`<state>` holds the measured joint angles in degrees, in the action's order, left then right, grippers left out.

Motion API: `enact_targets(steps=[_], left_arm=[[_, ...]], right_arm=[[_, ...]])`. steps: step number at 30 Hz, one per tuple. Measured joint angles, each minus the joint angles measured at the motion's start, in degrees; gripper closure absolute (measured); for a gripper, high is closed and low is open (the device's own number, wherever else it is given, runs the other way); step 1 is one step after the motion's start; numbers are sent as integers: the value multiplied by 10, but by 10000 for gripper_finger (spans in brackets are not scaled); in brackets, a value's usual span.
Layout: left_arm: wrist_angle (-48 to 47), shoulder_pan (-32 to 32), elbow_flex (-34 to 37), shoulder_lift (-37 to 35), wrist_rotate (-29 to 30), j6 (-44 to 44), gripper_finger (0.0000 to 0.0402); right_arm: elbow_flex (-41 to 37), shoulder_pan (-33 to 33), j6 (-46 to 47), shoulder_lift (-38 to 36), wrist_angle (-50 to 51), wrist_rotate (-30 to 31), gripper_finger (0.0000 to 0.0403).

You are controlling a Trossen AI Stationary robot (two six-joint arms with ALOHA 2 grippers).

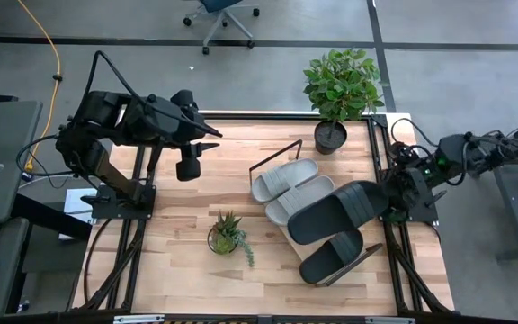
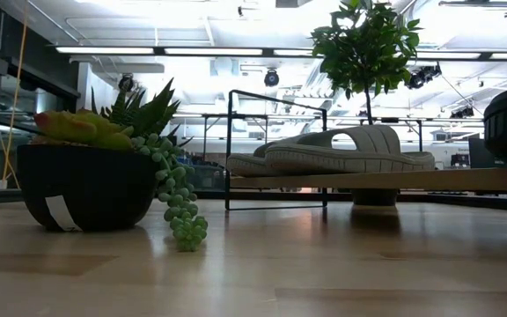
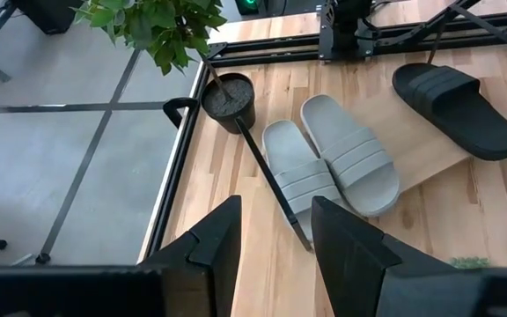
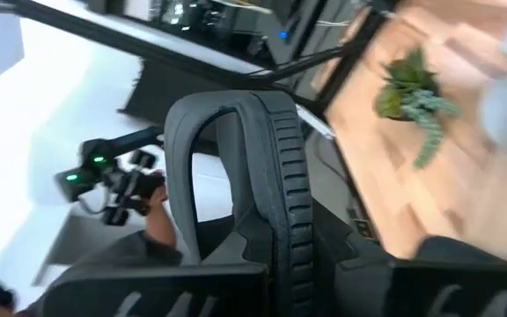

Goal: Pick and place slides into the shelf
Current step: Put the black slide on the shelf

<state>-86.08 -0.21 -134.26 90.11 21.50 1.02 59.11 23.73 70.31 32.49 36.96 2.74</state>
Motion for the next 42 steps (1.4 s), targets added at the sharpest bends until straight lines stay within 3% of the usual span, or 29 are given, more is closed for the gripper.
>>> enact_targets(steps=[7,14,20,24,34,42], left_arm=[[0,0,0,0,0,-8,275],[0,0,0,0,0,-14,275],[0,0,0,0,0,-15,275],[0,0,0,0,0,-15,275],[0,0,0,0,0,-12,275],[-2,0,0,0,0,-12,275]], right_arm=[[0,-117,-39,36,-37,-144,396],[0,-250,-109,62,30,-292,396],[0,-322,-155,43,167,-302,396],[0,-343,-168,24,203,-302,396],[-9,-354,-177,19,219,-309,396],[-140,-353,-145,-30,137,-339,396]])
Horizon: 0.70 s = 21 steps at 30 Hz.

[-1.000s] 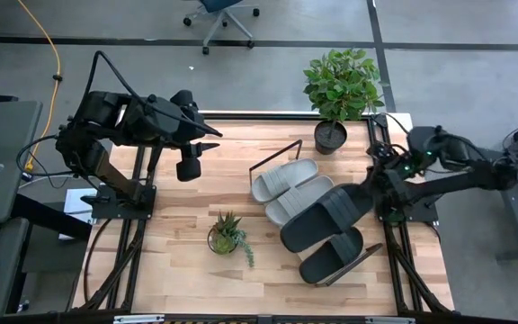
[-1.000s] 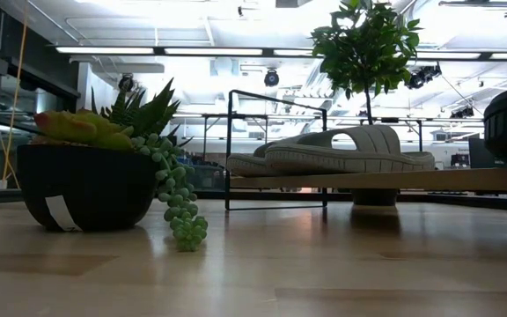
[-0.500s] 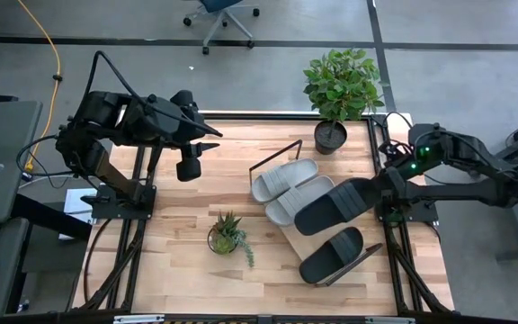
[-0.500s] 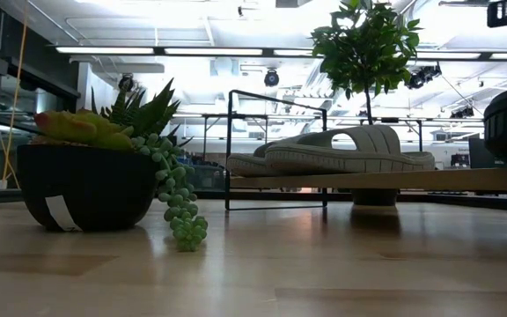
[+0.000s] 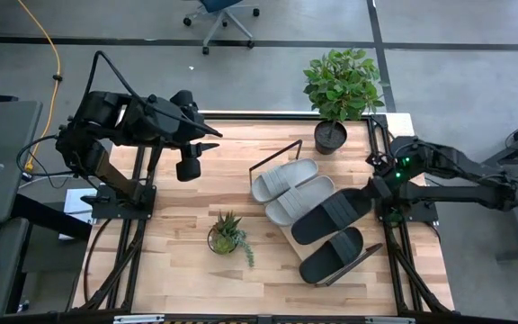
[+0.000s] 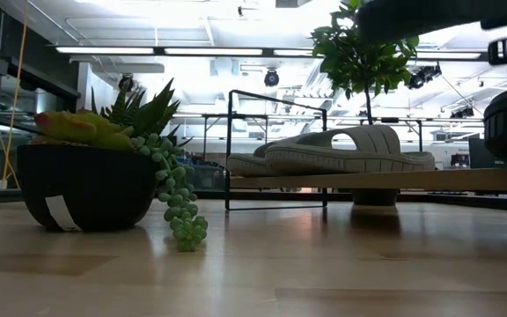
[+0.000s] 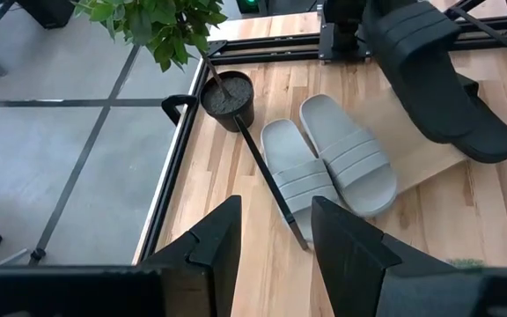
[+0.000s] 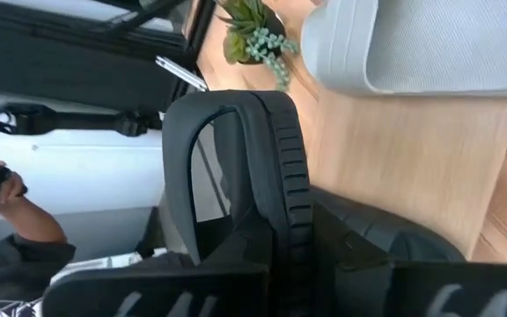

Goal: Pick and place slides into the shelf
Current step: Put the black slide on the shelf

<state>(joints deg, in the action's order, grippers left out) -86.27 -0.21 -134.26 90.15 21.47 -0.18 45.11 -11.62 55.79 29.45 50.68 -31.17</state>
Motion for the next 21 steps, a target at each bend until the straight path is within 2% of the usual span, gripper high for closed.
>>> enact_targets(steps=[4,9,14,21], left_arm=[[-7,0,0,0,0,-1,275],[-10,0,0,0,0,-1,275],[-10,0,0,0,0,-1,275],[-13,0,0,0,2,-1,275]], right_arm=[[-64,0,34,-42,-47,-10,396],[-121,0,73,-99,-55,-18,396],[-145,0,93,-130,-69,-11,396],[-162,0,86,-133,-74,-3,396]])
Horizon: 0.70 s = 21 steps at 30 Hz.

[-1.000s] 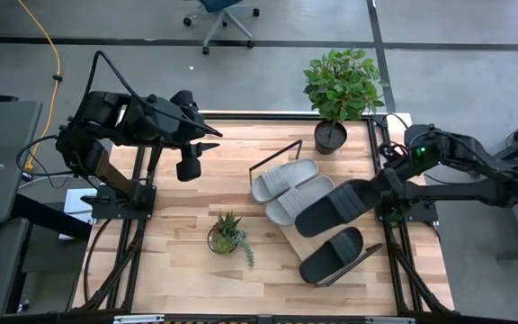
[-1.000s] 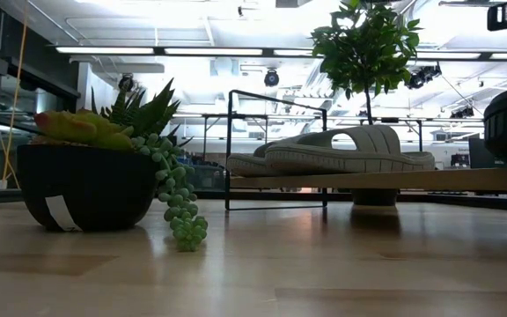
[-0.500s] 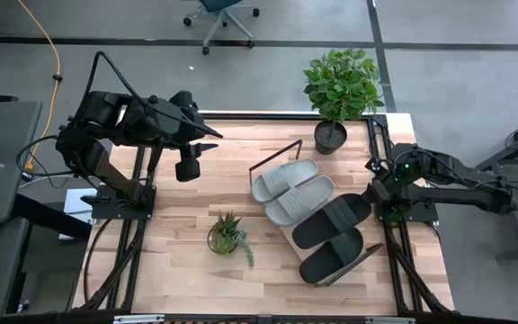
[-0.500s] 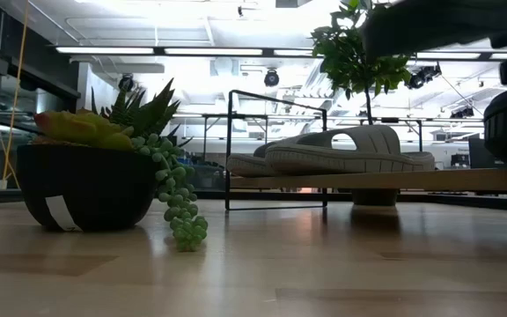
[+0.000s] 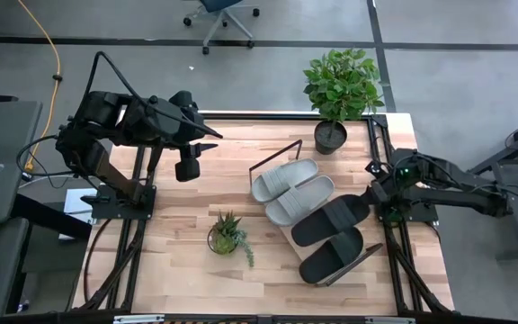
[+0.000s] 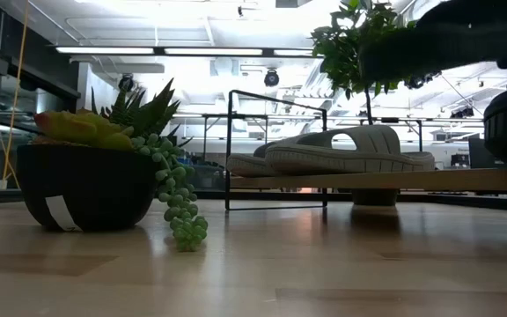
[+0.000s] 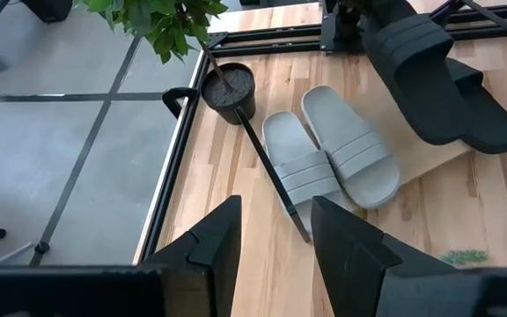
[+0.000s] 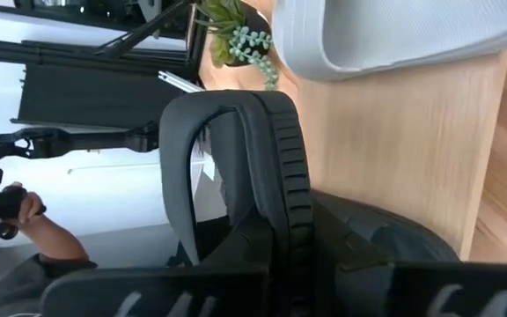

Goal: Pick and place slides into the shelf
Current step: Put the black slide on the shelf

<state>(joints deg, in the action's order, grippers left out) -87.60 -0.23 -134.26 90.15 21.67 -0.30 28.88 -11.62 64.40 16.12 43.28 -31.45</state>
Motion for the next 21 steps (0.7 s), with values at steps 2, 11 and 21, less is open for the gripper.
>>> enact_targets(steps=[2,11,21], left_arm=[[-1,0,0,0,0,0,275],[-1,0,0,0,0,-1,275],[-1,0,0,0,0,-1,275]], right_arm=[[-9,0,-2,0,-4,0,396],[-49,0,-12,0,-31,-3,396],[-77,0,-17,0,-27,13,396]])
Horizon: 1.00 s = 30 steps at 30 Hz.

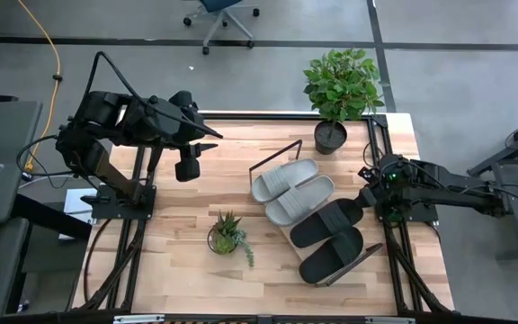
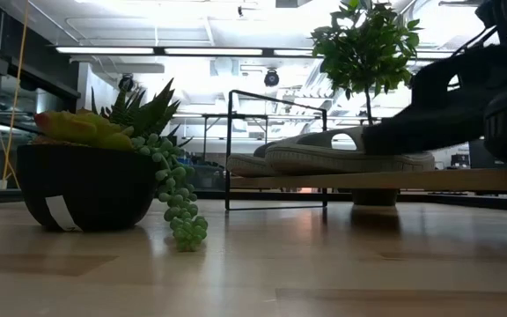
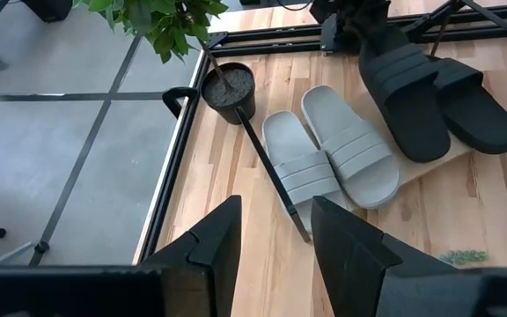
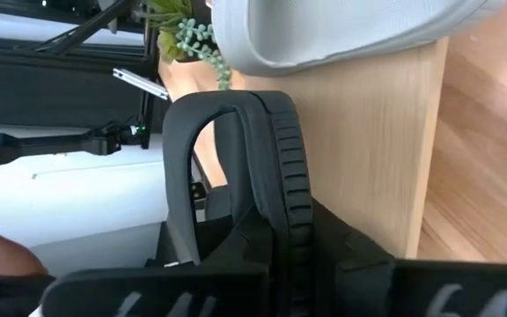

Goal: Pick and place slides into the shelf
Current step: Put the black slide on the shelf

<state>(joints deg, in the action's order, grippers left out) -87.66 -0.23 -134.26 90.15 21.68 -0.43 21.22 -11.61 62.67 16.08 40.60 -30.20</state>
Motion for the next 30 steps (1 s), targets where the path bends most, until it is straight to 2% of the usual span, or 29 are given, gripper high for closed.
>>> enact_targets(steps=[15,30], left_arm=[[1,0,0,0,0,0,275],[1,0,0,0,0,-9,275]], right_arm=[[-6,0,-2,6,-11,15,396],[-6,0,-46,113,-60,-14,396]])
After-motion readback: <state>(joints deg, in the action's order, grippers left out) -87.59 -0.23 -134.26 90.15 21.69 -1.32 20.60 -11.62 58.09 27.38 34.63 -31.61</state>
